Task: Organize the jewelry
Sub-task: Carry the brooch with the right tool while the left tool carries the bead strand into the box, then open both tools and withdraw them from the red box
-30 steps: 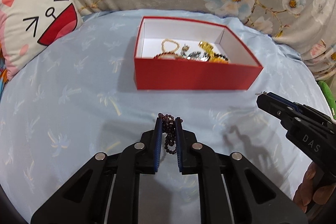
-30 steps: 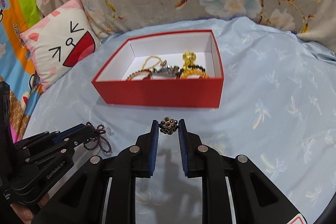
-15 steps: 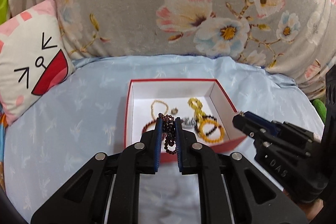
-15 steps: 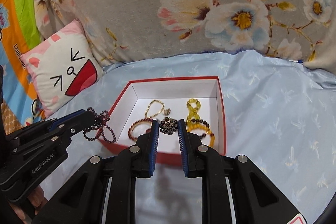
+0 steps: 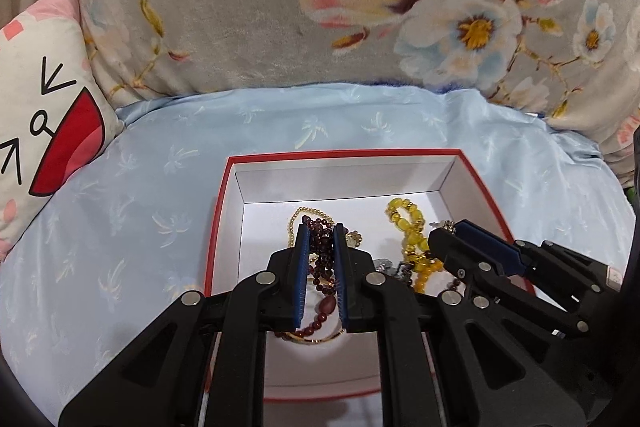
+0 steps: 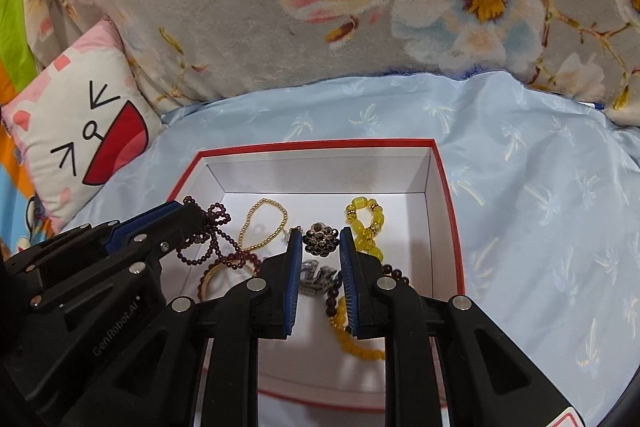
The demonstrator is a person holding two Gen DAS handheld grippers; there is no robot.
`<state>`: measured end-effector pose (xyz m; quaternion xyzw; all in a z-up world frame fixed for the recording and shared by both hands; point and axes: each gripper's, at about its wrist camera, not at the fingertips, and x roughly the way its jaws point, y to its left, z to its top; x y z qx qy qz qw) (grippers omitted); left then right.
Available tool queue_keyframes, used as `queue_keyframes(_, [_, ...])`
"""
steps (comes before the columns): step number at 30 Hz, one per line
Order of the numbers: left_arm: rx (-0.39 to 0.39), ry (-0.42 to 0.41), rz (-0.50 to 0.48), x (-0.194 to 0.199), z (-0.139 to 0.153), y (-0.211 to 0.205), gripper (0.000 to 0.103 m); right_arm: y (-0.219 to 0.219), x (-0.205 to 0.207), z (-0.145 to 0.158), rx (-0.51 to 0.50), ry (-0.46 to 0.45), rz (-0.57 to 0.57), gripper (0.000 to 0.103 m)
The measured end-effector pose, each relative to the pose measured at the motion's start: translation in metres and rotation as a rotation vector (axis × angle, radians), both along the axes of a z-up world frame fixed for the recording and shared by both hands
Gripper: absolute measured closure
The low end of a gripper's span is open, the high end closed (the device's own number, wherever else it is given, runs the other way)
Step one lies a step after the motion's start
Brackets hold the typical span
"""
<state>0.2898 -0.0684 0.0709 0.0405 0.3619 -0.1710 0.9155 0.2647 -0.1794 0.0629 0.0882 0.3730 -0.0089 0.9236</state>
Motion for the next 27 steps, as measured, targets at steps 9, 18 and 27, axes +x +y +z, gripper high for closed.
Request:
queue_keyframes(9, [0.032, 0.021, 0.025, 0.016, -0.019, -0.001, 0.087, 0.000, 0.020, -0.020, -0.021, 0.036, 0.008, 0.084])
queue_keyframes(18, [0.069, -0.001, 0.056, 0.011, -0.015, -0.002, 0.066, -0.001, 0.013, -0.016, -0.048, 0.026, -0.015, 0.077])
queue_keyframes(27, [0.086, -0.017, 0.093, -0.016, 0.000, 0.002, 0.063, -0.005, -0.024, 0.000, -0.059, 0.004, -0.076, 0.051])
